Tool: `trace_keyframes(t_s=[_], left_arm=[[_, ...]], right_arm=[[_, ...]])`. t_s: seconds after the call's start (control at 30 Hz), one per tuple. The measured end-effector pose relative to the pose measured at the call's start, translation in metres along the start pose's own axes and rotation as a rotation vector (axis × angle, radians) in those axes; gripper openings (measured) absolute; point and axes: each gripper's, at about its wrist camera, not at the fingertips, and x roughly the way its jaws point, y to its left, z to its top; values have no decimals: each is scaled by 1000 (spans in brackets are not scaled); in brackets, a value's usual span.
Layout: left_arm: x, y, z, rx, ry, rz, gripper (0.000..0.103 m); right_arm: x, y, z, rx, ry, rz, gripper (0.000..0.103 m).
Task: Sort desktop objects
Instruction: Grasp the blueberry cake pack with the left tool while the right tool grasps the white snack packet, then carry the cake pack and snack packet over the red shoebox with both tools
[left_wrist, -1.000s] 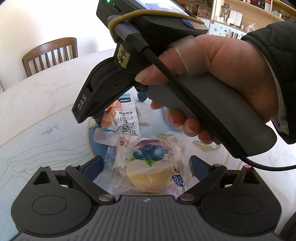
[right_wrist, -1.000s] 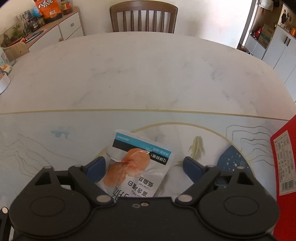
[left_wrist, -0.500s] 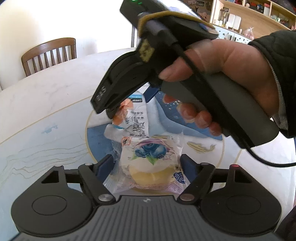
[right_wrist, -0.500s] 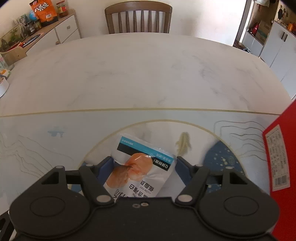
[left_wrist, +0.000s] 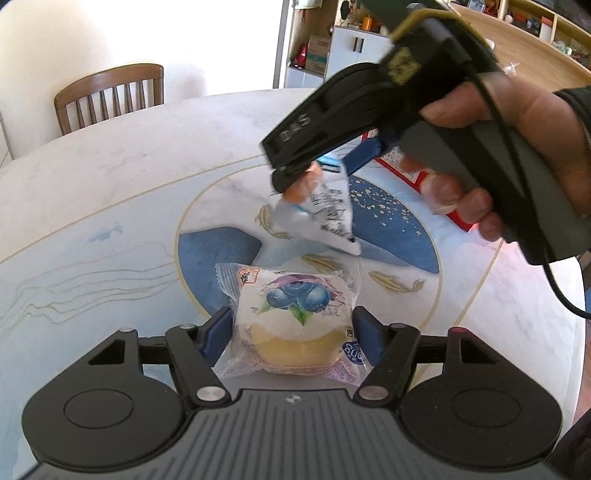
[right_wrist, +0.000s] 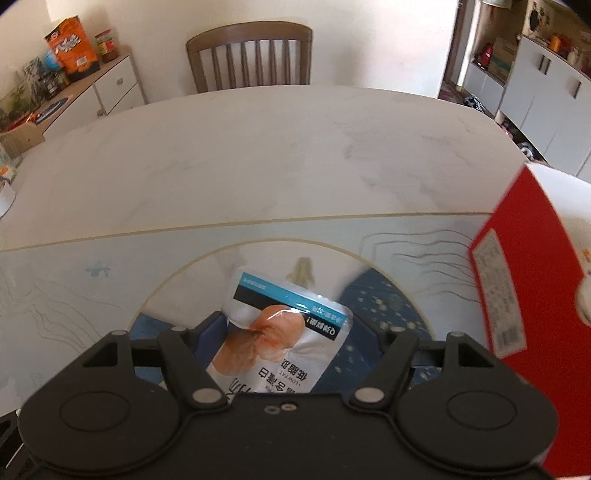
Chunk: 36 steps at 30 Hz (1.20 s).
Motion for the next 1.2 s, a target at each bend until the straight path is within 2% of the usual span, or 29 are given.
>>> trace_keyframes(t_s=[0.33, 0.63, 1.2], left_arm=[[-14, -1, -13, -66, 2, 27, 68], [-24, -4, -14, -122, -10, 55, 67], [-44, -55, 7, -114, -68, 72, 67]], right_arm=[[-33, -27, -11, 48, -38, 10, 72], [-61, -45, -25, 49, -28, 47, 72], [-116, -101, -52, 61, -45, 133, 72]])
